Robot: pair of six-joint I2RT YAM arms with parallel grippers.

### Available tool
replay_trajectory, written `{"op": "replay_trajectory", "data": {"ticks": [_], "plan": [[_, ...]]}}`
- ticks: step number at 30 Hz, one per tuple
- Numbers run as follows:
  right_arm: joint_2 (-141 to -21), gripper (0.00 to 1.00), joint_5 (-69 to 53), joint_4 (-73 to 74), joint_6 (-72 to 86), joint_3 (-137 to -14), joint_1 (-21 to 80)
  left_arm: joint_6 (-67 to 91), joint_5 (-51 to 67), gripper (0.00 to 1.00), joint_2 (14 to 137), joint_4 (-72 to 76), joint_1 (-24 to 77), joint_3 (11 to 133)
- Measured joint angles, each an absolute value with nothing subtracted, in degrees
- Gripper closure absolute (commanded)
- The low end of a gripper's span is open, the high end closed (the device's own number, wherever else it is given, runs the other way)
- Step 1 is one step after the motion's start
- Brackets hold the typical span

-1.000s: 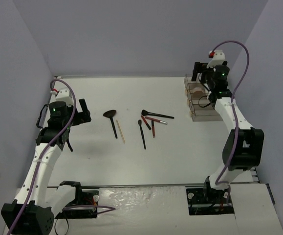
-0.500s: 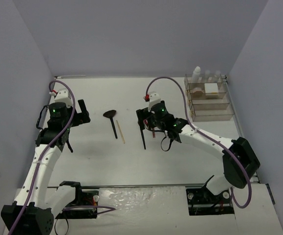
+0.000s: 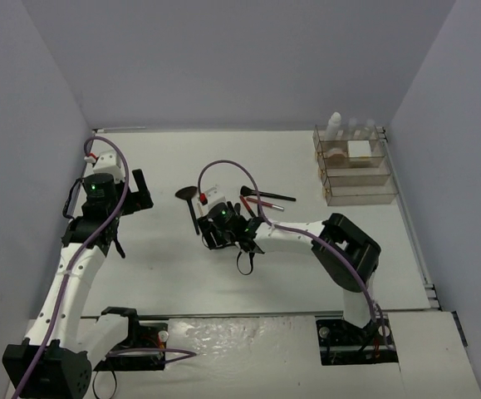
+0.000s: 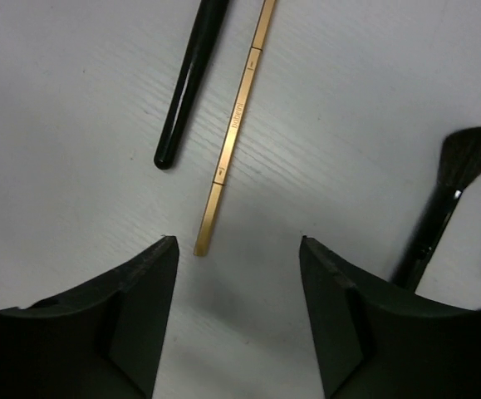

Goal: Organize the makeup

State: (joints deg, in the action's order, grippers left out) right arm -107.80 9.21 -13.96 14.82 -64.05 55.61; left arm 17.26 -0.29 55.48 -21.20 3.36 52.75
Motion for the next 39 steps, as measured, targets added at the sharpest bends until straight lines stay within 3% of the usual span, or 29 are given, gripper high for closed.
{"op": "replay_trajectory", "data": {"ticks": [4,16,25,32,39], "plan": [[-112.02,0.61,9.58,-15.19,15.10,-67.21,56.36,17.26,-0.31,0.03,55.48,-21.20,3.36,52.75],[-116.35,0.72,10.88,-17.62,15.62,-68.98,56.62,17.24,-0.29,0.03,55.48,-21.19,3.36,52.75],[-117.56,1.00,14.18,-19.04,16.39,-69.69,56.62,17.23,-0.30,0.03,55.48,-21.21,3.36,52.75],[-115.44,1.00,16.68,-18.52,16.33,-67.25,56.36,17.23,-0.30,0.03,55.48,-21.21,3.36,52.75],[-102.36,1.00,18.09,-16.17,15.59,-62.21,52.96,17.24,-0.27,0.03,55.48,-21.21,3.36,52.75]]}}
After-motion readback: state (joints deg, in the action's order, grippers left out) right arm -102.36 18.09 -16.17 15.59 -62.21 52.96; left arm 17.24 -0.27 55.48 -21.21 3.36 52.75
